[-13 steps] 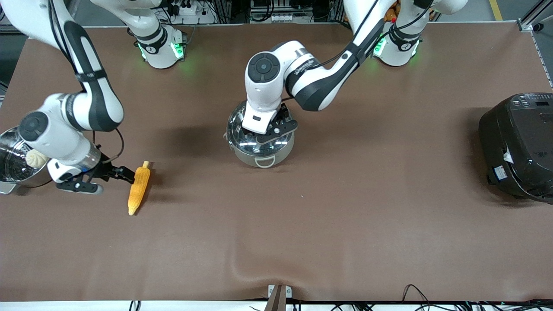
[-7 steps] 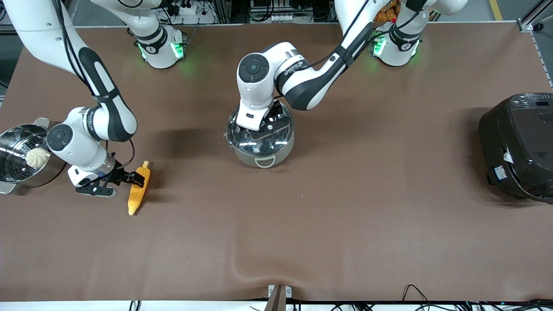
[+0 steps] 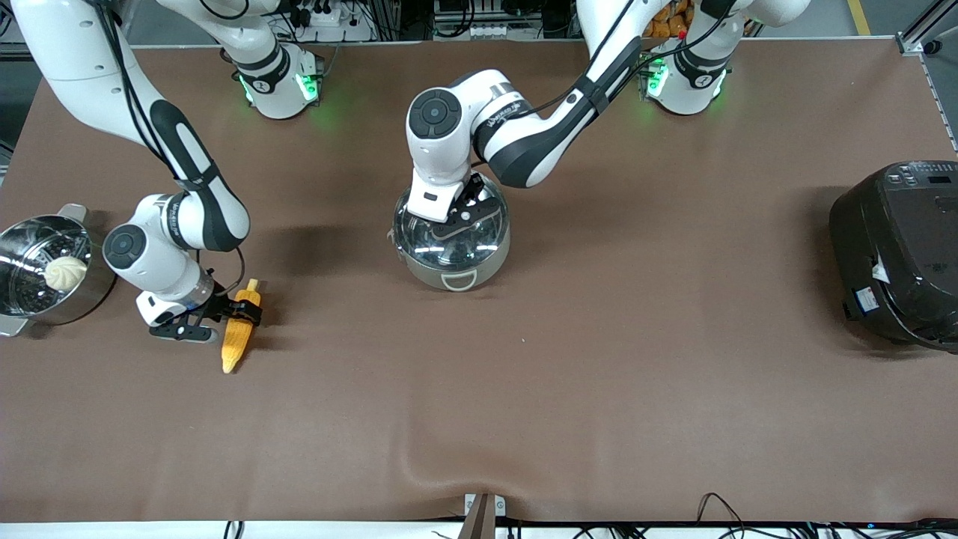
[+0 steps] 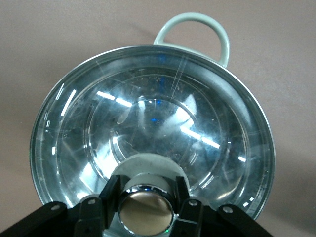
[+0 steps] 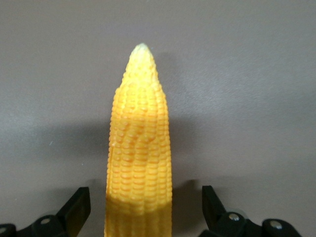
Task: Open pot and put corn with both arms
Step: 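Grasp the lid knob with the left gripper while the right gripper grasps the corn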
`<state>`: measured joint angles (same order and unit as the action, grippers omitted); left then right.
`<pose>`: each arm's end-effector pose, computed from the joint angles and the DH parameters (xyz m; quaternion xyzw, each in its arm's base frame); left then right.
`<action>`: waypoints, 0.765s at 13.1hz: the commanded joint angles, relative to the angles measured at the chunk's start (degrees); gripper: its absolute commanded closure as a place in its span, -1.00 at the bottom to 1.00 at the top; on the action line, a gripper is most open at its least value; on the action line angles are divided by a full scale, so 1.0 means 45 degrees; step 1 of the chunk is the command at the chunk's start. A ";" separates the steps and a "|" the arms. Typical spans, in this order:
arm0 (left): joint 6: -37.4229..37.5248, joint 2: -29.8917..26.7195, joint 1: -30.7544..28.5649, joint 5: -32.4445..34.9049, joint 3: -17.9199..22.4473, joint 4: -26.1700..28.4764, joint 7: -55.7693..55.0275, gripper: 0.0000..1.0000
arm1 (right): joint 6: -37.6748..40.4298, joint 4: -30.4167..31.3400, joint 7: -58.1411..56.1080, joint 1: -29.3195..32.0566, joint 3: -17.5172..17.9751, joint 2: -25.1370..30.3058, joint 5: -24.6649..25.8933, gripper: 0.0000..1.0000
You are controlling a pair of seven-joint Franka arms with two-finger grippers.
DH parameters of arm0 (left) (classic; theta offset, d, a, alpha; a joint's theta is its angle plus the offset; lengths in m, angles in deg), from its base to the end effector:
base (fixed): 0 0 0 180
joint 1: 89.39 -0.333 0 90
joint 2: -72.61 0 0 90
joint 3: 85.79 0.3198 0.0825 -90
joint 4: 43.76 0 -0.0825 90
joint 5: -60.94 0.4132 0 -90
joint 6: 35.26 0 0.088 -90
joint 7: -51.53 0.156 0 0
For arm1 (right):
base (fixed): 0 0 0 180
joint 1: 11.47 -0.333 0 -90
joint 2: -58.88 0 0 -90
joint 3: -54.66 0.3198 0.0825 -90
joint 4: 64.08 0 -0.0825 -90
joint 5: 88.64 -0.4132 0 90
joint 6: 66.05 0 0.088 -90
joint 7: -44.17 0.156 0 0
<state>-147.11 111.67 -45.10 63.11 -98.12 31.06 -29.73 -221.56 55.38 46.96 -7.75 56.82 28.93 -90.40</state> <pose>0.4459 -0.6153 0.2871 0.9723 0.2282 -0.0506 0.0084 0.6164 -0.0162 0.1096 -0.9970 0.0545 -0.0531 0.0169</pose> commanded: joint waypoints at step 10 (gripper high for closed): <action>0.3346 -0.3267 -0.2180 0.0026 0.0160 0.0014 0.2132 1.00 | 0.1135 -0.0080 0.0237 0.0034 0.0456 0.0696 -0.0234 1.00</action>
<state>-137.49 102.48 -50.50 63.14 -97.26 29.59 -25.47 -219.62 54.81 47.13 -7.86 57.91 29.06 -90.64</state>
